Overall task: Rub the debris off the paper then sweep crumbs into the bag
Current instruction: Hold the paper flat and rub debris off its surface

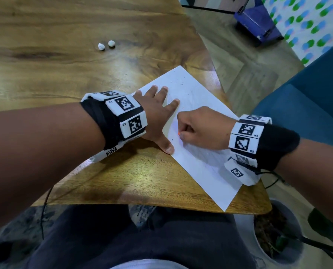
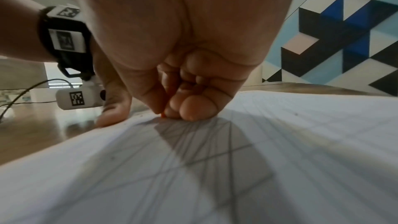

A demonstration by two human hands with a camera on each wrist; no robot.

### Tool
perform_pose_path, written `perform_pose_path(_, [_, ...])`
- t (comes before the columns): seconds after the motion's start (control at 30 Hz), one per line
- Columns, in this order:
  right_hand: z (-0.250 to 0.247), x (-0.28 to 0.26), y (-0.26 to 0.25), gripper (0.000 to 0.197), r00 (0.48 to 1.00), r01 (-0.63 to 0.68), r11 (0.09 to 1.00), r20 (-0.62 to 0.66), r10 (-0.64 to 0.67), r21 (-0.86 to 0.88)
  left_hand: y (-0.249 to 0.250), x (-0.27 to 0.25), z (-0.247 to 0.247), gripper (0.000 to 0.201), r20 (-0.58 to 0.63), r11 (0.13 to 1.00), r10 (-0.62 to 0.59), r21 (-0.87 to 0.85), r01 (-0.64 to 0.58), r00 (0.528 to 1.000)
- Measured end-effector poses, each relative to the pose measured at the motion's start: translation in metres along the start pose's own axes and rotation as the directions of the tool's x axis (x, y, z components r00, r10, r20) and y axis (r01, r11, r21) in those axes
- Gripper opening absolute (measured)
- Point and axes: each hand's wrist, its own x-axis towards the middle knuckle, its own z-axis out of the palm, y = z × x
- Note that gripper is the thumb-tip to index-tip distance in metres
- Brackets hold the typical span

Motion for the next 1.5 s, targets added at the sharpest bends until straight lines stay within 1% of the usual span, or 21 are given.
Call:
perform_pose_path(0.07, [-0.003,0.006,0.002,0.006,1.0,-0.016,1.0,-0.011,0.016,0.001,0.0,0.0,0.001,0.145,-0.004,1.0,-0.001,0.0,0.001,1.0])
perform_pose_path(0.2, [-0.019,0.037,0.017,0.007,0.972,-0.16,0.987,-0.17,0.16,0.013,0.001,-0.001,0.001,0.145,-0.019,1.0,-0.003,0.012,0.003,1.0])
perform_pose_path(0.33, [-0.032,0.051,0.03,0.01,0.941,-0.286,0.958,-0.182,0.284,0.015,0.001,0.0,0.001,0.145,-0.021,1.0,-0.005,0.022,0.005,1.0])
perform_pose_path(0.5, [-0.011,0.021,0.016,0.008,0.984,-0.148,0.989,-0.101,0.146,-0.015,0.0,0.001,0.002,0.146,-0.011,1.0,-0.01,0.018,0.01,1.0])
perform_pose_path(0.6, [-0.013,0.012,0.018,0.007,0.977,-0.182,0.982,-0.103,0.187,0.049,0.001,0.001,0.002,0.146,-0.012,1.0,-0.006,0.011,0.007,1.0])
perform_pose_path(0.63, [-0.015,0.011,0.019,0.007,0.965,-0.212,0.951,-0.106,0.24,0.227,0.0,0.002,0.003,0.146,-0.016,1.0,-0.002,0.009,0.003,1.0])
perform_pose_path(0.67, [-0.017,0.008,0.018,0.007,0.958,-0.205,0.846,-0.077,0.277,0.492,-0.001,0.002,0.003,0.146,-0.02,1.0,0.001,0.008,0.0,1.0])
perform_pose_path(0.73, [-0.017,-0.002,0.012,0.005,0.977,-0.144,0.41,0.062,0.205,0.901,-0.003,0.002,0.005,0.146,-0.026,1.0,0.004,0.01,-0.003,1.0])
perform_pose_path(0.77, [-0.012,-0.008,0.007,0.002,0.982,-0.179,0.249,0.159,0.1,0.952,-0.002,0.002,0.005,0.146,-0.031,1.0,0.003,0.015,-0.003,1.0])
perform_pose_path(0.8, [-0.006,-0.013,0.005,0.002,0.967,-0.249,0.186,0.255,-0.009,0.951,-0.002,0.003,0.005,0.145,-0.036,1.0,0.003,0.024,-0.002,0.999])
perform_pose_path(0.87, [0.005,-0.014,0.004,0.004,0.936,-0.318,0.217,0.342,-0.087,0.923,-0.001,0.004,0.005,0.144,-0.04,0.999,0.003,0.033,-0.001,0.999])
perform_pose_path(0.97, [0.0,0.011,0.015,0.006,0.976,-0.141,0.089,0.123,0.181,0.986,-0.003,0.004,0.005,0.147,-0.037,1.0,0.011,0.016,-0.01,0.999])
perform_pose_path(1.03, [-0.016,0.024,0.023,0.008,0.931,0.031,0.024,-0.037,0.363,0.999,-0.003,0.003,0.005,0.148,-0.034,1.0,0.011,0.016,-0.011,0.999])
perform_pose_path(1.07, [-0.022,0.026,0.027,0.01,0.919,0.057,0.003,-0.054,0.391,0.998,-0.003,0.003,0.005,0.148,-0.033,1.0,0.009,0.015,-0.009,0.999])
perform_pose_path(1.1, [-0.025,0.026,0.031,0.011,0.935,0.035,-0.018,-0.026,0.355,0.999,-0.003,0.003,0.005,0.148,-0.033,1.0,0.009,0.012,-0.009,0.999])
perform_pose_path(1.17, [-0.023,0.018,0.03,0.011,0.988,-0.125,-0.034,0.128,0.082,0.992,-0.003,0.003,0.006,0.148,-0.04,1.0,0.016,0.007,-0.016,0.999])
perform_pose_path(1.23, [-0.011,0.011,0.025,0.007,0.958,-0.243,-0.007,0.239,-0.157,0.97,-0.003,0.003,0.007,0.149,-0.049,1.0,0.021,0.007,-0.02,0.999])
perform_pose_path(1.27, [-0.007,0.013,0.024,0.007,0.958,-0.24,-0.009,0.235,-0.166,0.971,-0.003,0.003,0.007,0.15,-0.053,1.0,0.021,0.005,-0.02,0.998])
perform_pose_path(1.33, [-0.006,0.026,0.024,0.009,0.993,-0.116,-0.088,0.117,0.012,0.989,-0.004,0.002,0.007,0.15,-0.06,1.0,0.019,0.0,-0.019,0.998])
perform_pose_path(1.4, [-0.013,0.043,0.029,0.008,0.958,0.097,-0.124,-0.059,0.28,0.988,-0.005,0.002,0.006,0.15,-0.055,1.0,0.016,-0.011,-0.017,0.998])
perform_pose_path(1.5, [-0.029,0.054,0.041,0.012,0.873,0.184,0.042,-0.183,0.452,0.982,-0.004,0.002,0.005,0.148,-0.034,1.0,0.019,-0.017,-0.02,0.999])
